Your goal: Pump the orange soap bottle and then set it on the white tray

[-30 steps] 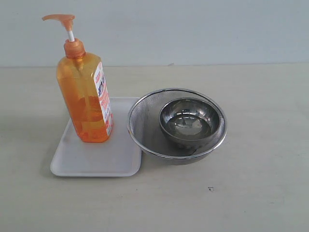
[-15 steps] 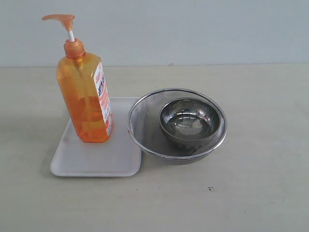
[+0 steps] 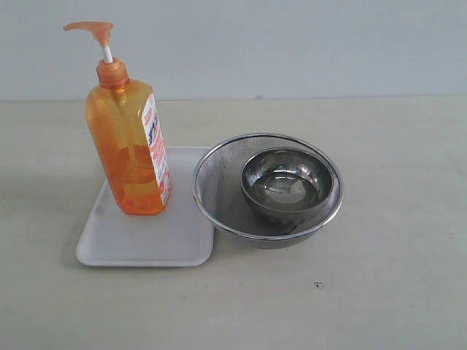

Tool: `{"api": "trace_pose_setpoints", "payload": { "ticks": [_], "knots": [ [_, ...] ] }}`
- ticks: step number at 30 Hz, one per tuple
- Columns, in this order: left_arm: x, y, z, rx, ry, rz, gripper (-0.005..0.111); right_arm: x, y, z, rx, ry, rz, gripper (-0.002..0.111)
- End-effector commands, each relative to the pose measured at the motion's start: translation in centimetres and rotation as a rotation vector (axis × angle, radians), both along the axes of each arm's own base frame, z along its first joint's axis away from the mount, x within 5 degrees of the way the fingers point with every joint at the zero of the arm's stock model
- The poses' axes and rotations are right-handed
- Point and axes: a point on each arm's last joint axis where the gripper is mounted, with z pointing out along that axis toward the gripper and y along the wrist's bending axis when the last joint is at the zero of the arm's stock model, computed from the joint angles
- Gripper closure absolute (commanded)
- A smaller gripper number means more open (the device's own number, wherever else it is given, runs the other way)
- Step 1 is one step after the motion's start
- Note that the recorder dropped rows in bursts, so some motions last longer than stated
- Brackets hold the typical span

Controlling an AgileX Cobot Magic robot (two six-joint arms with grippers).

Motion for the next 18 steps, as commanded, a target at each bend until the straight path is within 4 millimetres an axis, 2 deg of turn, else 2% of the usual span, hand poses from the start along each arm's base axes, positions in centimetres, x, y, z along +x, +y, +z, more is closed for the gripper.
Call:
{"api": "trace_pose_setpoints", "payload": {
  "ticks": [1, 7, 12, 18],
  "knots": [
    [0.0, 0.0, -0.1, 0.008, -0.002, -0.008, 0.102, -1.5, 0.1, -2.3, 0.015, -0.058, 0.024, 0.108],
    [0.0, 0.0, -0.1, 0.008, -0.002, -0.008, 0.102, -2.9, 0.0, -4.8, 0.026, -0.122, 0.038, 0.108],
    [0.0, 0.0, -0.1, 0.008, -0.002, -0.008, 0.102, -3.8, -0.2, -4.2, 0.042, -0.224, 0.018, 0.108],
    [0.0, 0.0, -0.1, 0.008, -0.002, -0.008, 0.102, -3.9, -0.3, -4.3, 0.016, -0.221, 0.015, 0.108]
  ]
}}
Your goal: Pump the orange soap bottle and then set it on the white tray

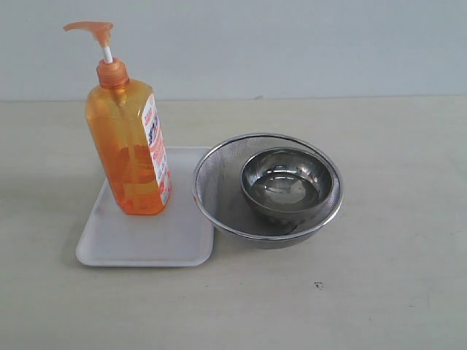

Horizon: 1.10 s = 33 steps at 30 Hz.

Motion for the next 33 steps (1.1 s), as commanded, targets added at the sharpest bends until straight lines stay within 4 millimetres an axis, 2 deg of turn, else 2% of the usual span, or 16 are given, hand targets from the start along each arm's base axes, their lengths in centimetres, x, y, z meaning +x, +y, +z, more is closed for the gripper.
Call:
{"api": "trace_pose_setpoints", "payload": {
  "ticks": [1, 9, 17, 25, 33],
  "knots": [
    [0.0, 0.0, -0.1, 0.008, -0.002, -0.008, 0.102, -0.1, -0.1, -0.2, -0.009, 0.007, -0.007, 0.108],
    [0.0, 0.0, -0.1, 0.008, -0.002, -0.008, 0.102, -0.1, 0.0, -0.2, -0.029, 0.013, 0.000, 0.108],
    [0.0, 0.0, -0.1, 0.008, -0.002, -0.008, 0.102, -0.2, 1.2, -0.8, -0.100, 0.068, 0.147, 0.108],
    [0.0, 0.0, -0.1, 0.008, -0.002, -0.008, 0.102, -0.3, 1.3, -1.1, -0.066, 0.110, 0.157, 0.108],
    [0.0, 0.0, -0.1, 0.008, -0.002, -0.008, 0.102, -0.3, 1.4, -1.1, -0.119, 0.109, 0.175, 0.108]
  ]
}}
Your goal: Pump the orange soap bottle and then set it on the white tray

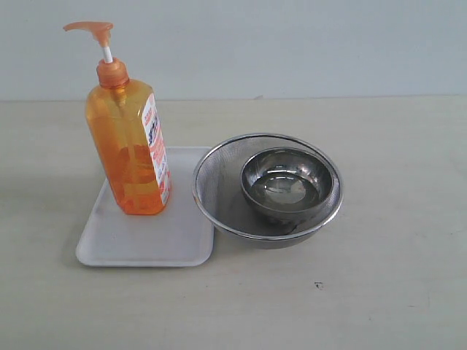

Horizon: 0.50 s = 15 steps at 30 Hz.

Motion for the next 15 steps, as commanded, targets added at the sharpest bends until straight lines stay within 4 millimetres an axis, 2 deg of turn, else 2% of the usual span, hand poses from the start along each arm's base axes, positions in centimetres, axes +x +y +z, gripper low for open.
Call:
{"api": "trace_pose_setpoints", "payload": {
  "ticks": [1, 15],
  "knots": [
    [0.00, -0.03, -0.08, 0.008, -0.002, -0.008, 0.102, -0.03, 0.01, -0.09, -0.027, -0.007, 0.008, 0.108],
    [0.00, -0.03, -0.08, 0.008, -0.002, -0.008, 0.102, -0.05, -0.15, -0.23, -0.025, 0.010, -0.022, 0.108]
  ]
}}
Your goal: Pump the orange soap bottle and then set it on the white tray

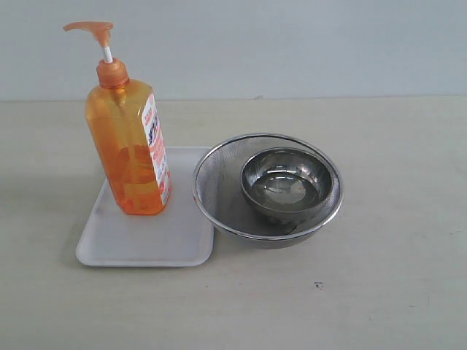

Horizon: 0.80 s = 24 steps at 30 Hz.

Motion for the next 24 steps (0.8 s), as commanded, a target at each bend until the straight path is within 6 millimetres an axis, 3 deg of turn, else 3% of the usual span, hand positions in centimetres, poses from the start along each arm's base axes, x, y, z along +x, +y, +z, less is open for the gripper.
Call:
{"api": "trace_pose_setpoints", "payload": {
  "ticks": [1, 24],
  "knots": [
    [0.00, -0.03, -0.08, 0.008, -0.002, -0.008, 0.102, -0.01, -0.25, -0.14, -0.002, 0.002, -0.047, 0.108],
    [0.00, -0.03, -0.08, 0.008, -0.002, -0.008, 0.102, -0.01, -0.46, -0.16, -0.002, 0.005, -0.086, 0.108]
  ]
}}
